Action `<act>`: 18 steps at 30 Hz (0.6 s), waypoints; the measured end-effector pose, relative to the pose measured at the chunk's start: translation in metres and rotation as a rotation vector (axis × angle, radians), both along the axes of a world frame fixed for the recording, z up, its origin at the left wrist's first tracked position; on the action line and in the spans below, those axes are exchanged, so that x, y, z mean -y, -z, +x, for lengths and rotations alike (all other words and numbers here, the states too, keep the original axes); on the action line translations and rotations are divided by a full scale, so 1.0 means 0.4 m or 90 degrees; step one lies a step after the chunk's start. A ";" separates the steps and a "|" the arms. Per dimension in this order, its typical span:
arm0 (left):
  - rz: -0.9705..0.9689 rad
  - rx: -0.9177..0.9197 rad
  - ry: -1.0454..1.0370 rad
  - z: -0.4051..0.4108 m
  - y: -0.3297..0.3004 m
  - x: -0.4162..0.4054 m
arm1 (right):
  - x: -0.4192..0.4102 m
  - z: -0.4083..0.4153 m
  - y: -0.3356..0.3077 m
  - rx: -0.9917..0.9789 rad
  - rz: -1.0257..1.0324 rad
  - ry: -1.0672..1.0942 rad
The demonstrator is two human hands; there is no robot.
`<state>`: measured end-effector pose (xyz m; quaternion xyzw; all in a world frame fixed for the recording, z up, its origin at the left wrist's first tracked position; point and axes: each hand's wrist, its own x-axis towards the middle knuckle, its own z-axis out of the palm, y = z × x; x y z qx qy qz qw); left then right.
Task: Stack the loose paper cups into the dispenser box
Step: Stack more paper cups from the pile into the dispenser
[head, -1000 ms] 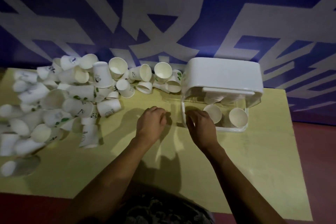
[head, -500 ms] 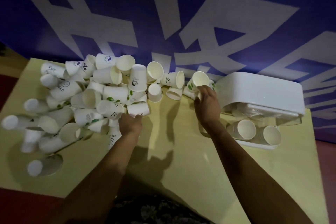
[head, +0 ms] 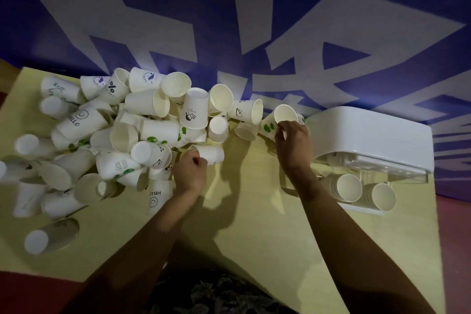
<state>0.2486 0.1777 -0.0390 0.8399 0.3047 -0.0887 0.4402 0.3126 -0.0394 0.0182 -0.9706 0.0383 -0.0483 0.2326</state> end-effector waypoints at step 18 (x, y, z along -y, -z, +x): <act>0.153 0.397 0.406 -0.118 -0.278 0.402 | 0.330 -0.349 -0.102 0.131 0.054 0.018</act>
